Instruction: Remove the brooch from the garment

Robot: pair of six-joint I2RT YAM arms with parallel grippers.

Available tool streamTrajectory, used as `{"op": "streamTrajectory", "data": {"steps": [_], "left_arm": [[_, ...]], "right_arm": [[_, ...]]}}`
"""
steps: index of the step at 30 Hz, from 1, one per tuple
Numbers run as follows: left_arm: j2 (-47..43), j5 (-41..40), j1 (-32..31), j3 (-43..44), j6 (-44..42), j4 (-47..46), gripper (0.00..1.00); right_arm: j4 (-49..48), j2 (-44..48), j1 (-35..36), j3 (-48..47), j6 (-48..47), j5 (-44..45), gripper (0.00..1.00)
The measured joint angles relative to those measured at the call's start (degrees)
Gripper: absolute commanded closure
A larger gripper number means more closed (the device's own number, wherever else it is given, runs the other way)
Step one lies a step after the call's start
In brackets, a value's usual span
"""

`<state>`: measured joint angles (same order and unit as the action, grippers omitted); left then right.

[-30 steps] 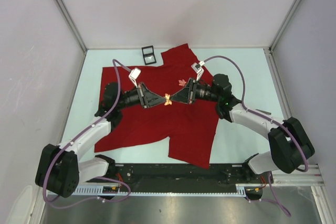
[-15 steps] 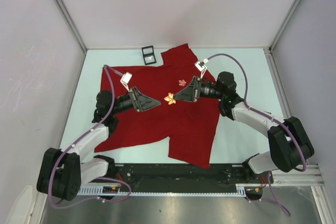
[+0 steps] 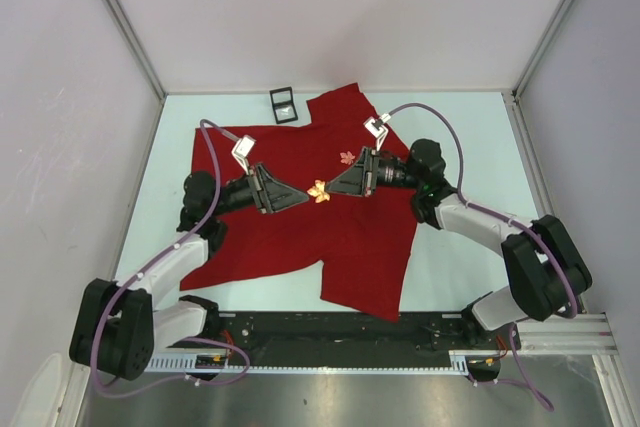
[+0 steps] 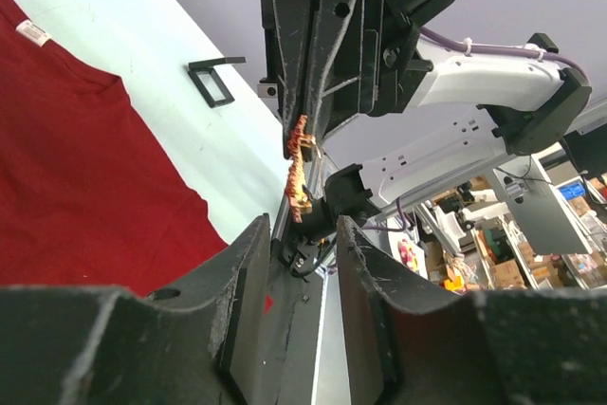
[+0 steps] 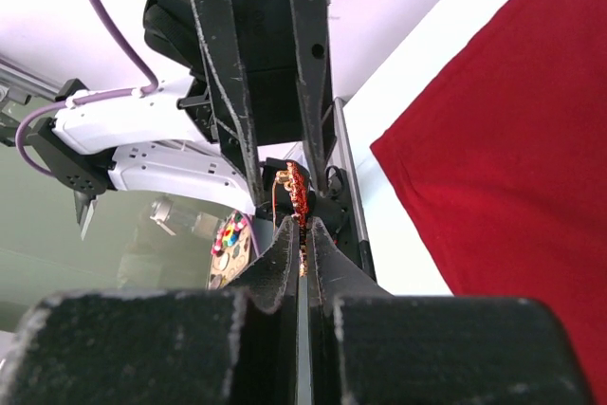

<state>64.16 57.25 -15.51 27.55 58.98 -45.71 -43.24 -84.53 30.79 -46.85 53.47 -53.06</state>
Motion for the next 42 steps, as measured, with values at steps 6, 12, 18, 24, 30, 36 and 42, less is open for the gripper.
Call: {"op": "streamTrajectory", "data": {"steps": [6,12,18,24,30,36,42], "left_arm": [[1.27,0.0,-0.7,0.55,0.02,0.0,0.7],[1.46,0.0,-0.87,0.7,0.11,-0.07,0.85],[1.46,-0.02,-0.94,0.7,0.0,0.02,1.0],[1.4,-0.07,-1.01,1.36,-2.25,3.93,1.0],[1.2,-0.09,-1.01,3.02,-5.22,9.31,1.0],[1.05,-0.07,-1.01,3.5,-6.27,11.61,1.0],[1.01,0.0,-1.01,4.24,-7.04,13.29,1.0]], "right_arm": [[-0.28,-0.24,1.03,0.0,0.07,0.02,1.0],[-0.26,-0.26,1.4,0.0,-0.13,0.0,1.0],[-0.13,-0.26,1.62,0.0,-0.46,0.02,0.78],[2.01,-0.26,1.79,0.0,-0.92,0.26,0.52],[2.71,-0.2,2.45,0.0,-1.22,0.31,0.5],[2.69,-0.22,3.54,-0.04,-1.33,0.33,0.53],[3.63,-0.33,3.91,-0.63,-2.69,1.05,0.63]]}}
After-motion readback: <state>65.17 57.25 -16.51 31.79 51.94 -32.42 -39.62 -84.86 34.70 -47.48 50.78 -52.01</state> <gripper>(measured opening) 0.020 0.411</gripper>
